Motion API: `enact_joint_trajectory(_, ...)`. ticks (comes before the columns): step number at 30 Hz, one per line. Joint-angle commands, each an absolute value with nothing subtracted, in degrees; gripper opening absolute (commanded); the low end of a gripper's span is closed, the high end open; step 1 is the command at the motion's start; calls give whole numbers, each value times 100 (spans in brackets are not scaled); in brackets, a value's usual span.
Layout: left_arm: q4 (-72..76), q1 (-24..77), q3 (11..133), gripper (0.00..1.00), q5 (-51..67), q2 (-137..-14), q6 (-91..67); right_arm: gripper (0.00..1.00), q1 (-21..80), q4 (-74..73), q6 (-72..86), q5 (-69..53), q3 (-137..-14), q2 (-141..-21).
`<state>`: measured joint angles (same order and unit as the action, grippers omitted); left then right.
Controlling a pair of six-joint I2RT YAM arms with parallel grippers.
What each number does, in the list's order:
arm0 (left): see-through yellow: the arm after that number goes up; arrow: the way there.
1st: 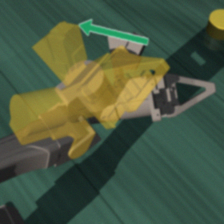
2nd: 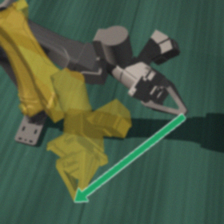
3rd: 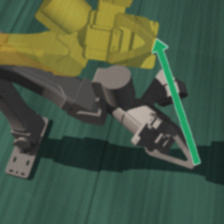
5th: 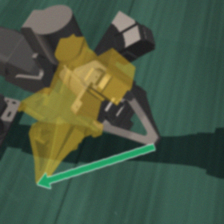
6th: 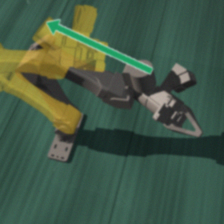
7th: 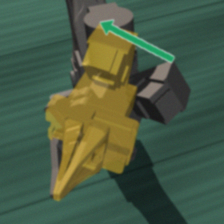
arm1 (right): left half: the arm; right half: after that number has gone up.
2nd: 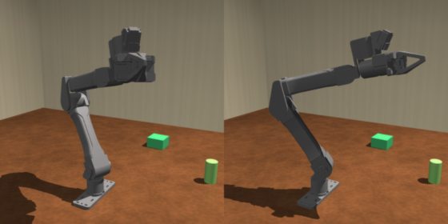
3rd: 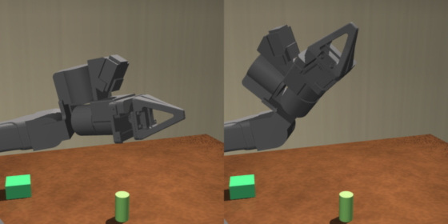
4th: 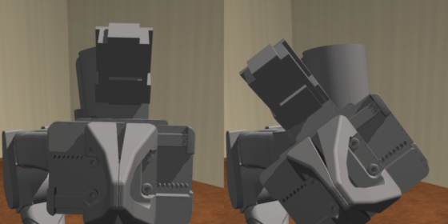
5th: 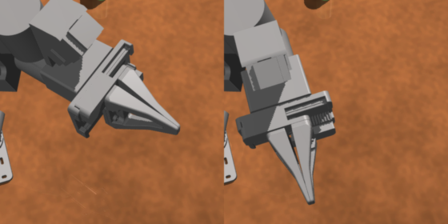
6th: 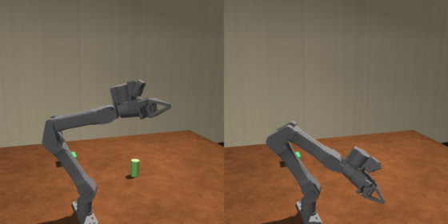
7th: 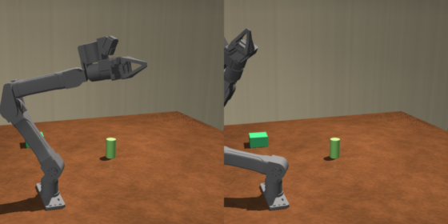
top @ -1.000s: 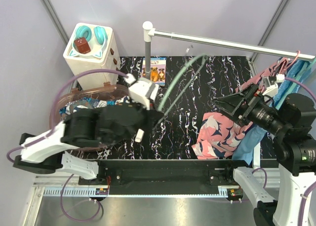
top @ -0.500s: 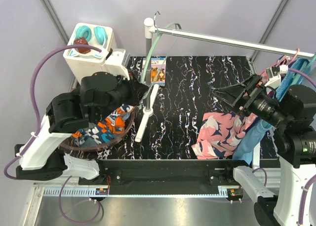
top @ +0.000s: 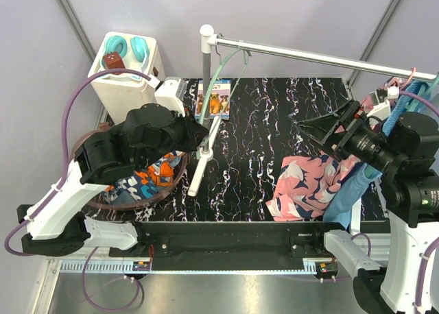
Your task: Remove the shorts from the hanger
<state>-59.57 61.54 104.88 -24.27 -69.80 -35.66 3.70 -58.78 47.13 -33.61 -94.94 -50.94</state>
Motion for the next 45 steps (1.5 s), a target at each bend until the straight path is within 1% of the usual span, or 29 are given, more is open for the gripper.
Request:
enact_joint_trajectory(1, -5862, 6100, 10266, 20, -2128, -6882, -3762, 98, 387, -6450, 4123, -2814, -10255, -5430)
enact_joint_trajectory(2, -5801, 6100, 10231, 25, -2092, -6838, -3753, 98, 387, -6799, 3870, -2673, -10440, -5501)
enact_joint_trajectory(3, -5775, 6100, 10187, 38, -2057, -6786, -3727, 98, 395, -6985, 3754, -2359, -10824, -5598)
enact_joint_trajectory(5, -5635, 6100, 10082, 47, -1978, -6637, -3657, 98, 396, -7441, 3395, -2049, -11230, -5861)
enact_joint_trajectory(6, -5573, 6100, 10055, 55, -1908, -6592, -3526, 98, 396, -7575, 3297, -1778, -11624, -5949)
enact_joint_trajectory(8, -5397, 6100, 10072, 62, -1820, -6504, -3376, 98, 387, -7960, 3033, -1504, -12013, -6222)
enact_joint_trajectory(9, -5353, 6100, 10124, 66, -1750, -6460, -3157, 98, 395, -8111, 2971, -1172, -12424, -6318)
enact_joint_trajectory(11, -5309, 6100, 10369, 70, -1714, -6460, -2954, 98, 387, -8558, 2769, -758, -12839, -6617)
enact_joint_trajectory(12, -5317, 6100, 10484, 71, -1670, -6503, -2762, 98, 395, -8691, 2716, -286, -13206, -6696)
enact_joint_trajectory(13, -5317, 6100, 10590, 73, -1653, -6530, -2681, 98, 387, -8797, 2603, -81, -13358, -6836)
enact_joint_trajectory(17, -5265, 6091, 11126, 74, -1565, -6671, -2426, 98, 395, -9307, 2356, 920, -14131, -7119)
enact_joint_trajectory(23, -4975, 6100, 11566, 75, -1477, -6934, -2163, 96, 395, -9308, 2180, 1721, -13773, -7110)
enact_joint_trajectory(28, -4597, 6100, 11847, 75, -1143, -7154, -2021, 95, 396, -9281, 2267, 1802, -13641, -7312)
enact_joint_trajectory(35, -4245, 6100, 11900, 75, -309, -7444, -2065, 89, 395, -8991, 2593, 1661, -12719, -7102)
enact_joint_trajectory(41, -4456, 6100, 11874, 77, -220, -7436, -1925, 84, 387, -8947, 2663, 1872, -12358, -6935)
enact_joint_trajectory(45, -4465, 6100, 11769, 77, -123, -7418, -1960, 81, 395, -8868, 2566, 1723, -12322, -6794)
